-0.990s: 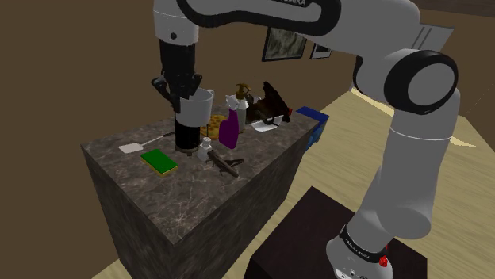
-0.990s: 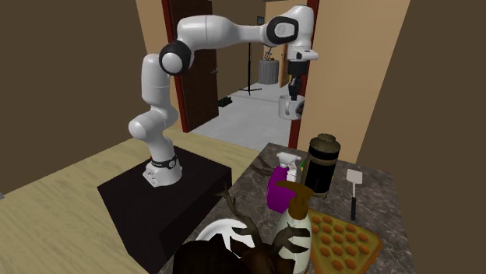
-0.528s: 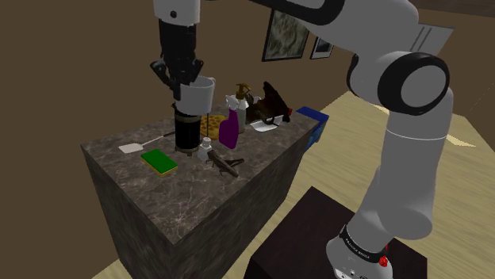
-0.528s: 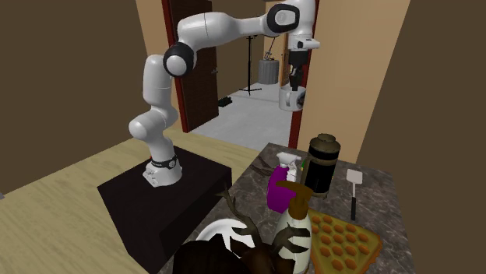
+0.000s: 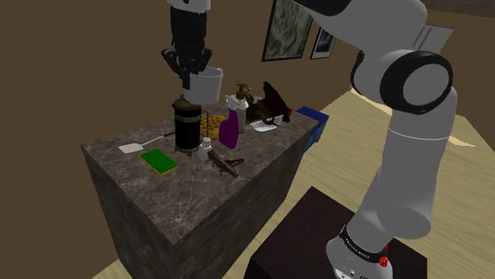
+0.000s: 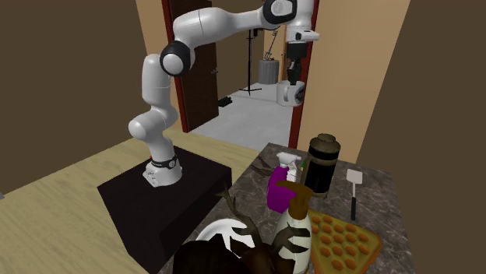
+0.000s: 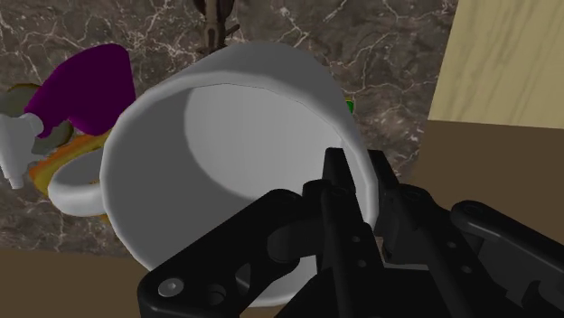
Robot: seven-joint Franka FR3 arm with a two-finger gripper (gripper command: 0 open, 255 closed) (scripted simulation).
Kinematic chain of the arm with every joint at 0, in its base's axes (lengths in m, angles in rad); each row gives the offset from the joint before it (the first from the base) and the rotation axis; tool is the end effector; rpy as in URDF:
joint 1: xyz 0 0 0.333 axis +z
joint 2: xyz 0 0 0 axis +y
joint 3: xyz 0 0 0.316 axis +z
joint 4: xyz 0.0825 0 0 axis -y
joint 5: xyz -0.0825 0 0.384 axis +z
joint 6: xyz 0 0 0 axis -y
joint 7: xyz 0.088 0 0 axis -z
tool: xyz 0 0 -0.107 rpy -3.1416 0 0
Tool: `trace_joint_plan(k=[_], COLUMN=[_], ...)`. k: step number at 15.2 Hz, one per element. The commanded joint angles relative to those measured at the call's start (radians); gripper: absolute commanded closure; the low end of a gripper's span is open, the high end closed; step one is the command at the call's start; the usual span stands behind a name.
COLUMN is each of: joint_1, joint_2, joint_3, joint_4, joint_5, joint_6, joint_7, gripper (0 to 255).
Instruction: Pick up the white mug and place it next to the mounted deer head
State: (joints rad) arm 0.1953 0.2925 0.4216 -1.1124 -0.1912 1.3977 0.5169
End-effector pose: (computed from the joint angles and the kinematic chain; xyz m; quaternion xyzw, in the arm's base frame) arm 0.5417 0.2961 0.6611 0.9991 0.0243 0.0249 0.0256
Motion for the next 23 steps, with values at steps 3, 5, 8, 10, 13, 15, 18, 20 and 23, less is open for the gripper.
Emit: trace_joint_plan(k=[3, 5, 8, 10, 13, 15, 18, 20, 23], joint_1=[-0.099, -0.137, -0.185, -0.212, -0.249, -0.272, -0.304, -0.324, -0.354], joint_2=[-0.140, -0.199, -0.274, -0.316, -0.370, -0.400, -0.436, -0.454, -0.473], joint_3=[-0.028, -0.050, -0.087, -0.114, -0.156, -0.185, -0.230, -0.260, -0.305], joint_4=[-0.184, -0.256, -0.346, -0.396, -0.458, -0.493, -0.533, -0.554, -0.576], joint_5=[0.065, 0.090, 0.121, 0.136, 0.152, 0.159, 0.165, 0.166, 0.165], joint_6=[0.062, 0.084, 0.109, 0.122, 0.137, 0.145, 0.154, 0.159, 0.165], joint_7=[-0.096, -0.147, -0.226, -0.278, -0.356, -0.408, -0.484, -0.535, -0.610], gripper=[255, 255, 255, 255, 255, 255, 255, 255, 255])
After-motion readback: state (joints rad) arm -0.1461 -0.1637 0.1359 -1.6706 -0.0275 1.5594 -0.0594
